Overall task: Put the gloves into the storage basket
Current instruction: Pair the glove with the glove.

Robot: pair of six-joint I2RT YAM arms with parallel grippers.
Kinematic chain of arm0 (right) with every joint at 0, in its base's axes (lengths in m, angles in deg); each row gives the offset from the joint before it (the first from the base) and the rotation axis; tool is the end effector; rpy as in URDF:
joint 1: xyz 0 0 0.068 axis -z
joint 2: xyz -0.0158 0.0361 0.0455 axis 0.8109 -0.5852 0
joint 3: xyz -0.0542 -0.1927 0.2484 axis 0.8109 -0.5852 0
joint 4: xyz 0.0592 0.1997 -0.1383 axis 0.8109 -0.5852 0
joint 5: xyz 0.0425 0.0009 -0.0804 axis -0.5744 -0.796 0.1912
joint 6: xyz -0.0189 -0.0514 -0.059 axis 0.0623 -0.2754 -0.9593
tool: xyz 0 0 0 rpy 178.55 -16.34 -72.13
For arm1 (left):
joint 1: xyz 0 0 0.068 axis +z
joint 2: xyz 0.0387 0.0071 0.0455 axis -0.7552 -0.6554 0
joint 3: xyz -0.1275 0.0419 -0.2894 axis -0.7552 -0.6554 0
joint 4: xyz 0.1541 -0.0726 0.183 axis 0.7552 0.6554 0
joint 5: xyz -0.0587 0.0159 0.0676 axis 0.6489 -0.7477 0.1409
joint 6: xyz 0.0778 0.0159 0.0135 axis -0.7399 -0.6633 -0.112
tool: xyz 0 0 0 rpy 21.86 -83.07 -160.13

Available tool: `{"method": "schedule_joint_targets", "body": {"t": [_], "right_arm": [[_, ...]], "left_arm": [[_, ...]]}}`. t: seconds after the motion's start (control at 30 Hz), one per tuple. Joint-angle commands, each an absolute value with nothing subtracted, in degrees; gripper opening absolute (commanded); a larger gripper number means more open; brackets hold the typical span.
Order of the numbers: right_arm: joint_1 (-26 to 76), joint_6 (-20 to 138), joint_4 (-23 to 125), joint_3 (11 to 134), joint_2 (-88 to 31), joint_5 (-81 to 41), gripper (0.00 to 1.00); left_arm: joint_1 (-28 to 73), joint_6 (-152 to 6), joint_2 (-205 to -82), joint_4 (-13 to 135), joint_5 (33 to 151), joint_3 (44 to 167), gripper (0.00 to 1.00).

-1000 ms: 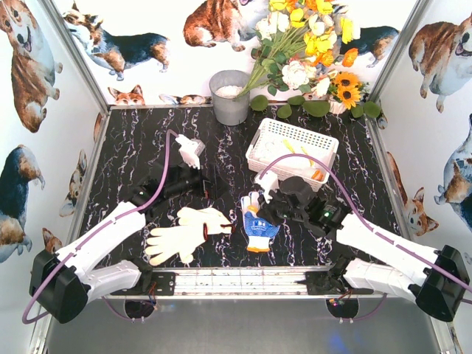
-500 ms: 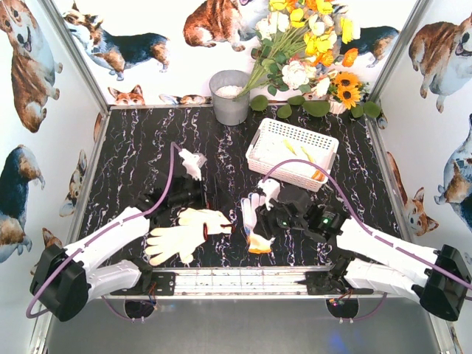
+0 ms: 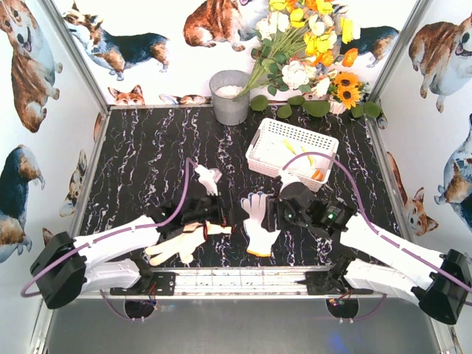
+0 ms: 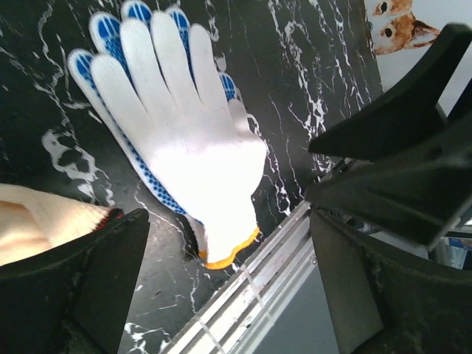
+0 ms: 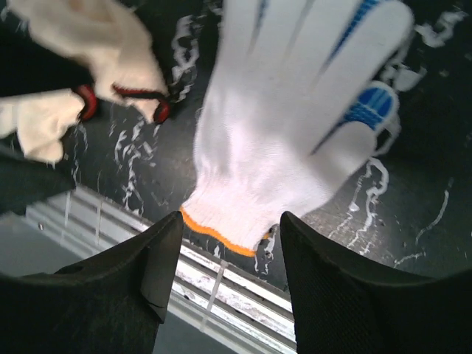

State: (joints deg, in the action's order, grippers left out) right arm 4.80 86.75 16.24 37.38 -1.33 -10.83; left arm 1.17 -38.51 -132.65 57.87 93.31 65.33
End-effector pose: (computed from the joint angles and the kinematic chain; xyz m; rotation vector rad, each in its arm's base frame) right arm 0.1138 0.1302 0.2622 -0.3163 2.5022 0.6118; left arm 0.1529 -0.1868 0.2561 0.1566 2.2515 -1.1389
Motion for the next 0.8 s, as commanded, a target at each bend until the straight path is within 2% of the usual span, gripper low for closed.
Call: {"method": "schedule_joint_targets", "body": {"t": [0.0,0.17,0.37,0.77], "right_arm": [[9.93,100.19,14.75,36.12,-0.9,-8.6,0.55],[15.19,106.59,17.02,30.15,2.54,-9.49,0.52],[16.74,110.84,21.33,25.24,3.44,-9.42,0.5],[17.01,114.29,32.1,19.84,-1.67,-10.91,0.44]], "left_arm": [[-2.91,-30.69,-135.69,50.89,87.22,63.01,0.81],[-5.22,-25.6,-139.89,45.68,84.55,61.62,0.72],[-5.53,-23.33,-143.88,43.3,82.9,61.35,0.63],[-5.53,-22.48,-148.21,41.2,83.3,60.95,0.55]]}}
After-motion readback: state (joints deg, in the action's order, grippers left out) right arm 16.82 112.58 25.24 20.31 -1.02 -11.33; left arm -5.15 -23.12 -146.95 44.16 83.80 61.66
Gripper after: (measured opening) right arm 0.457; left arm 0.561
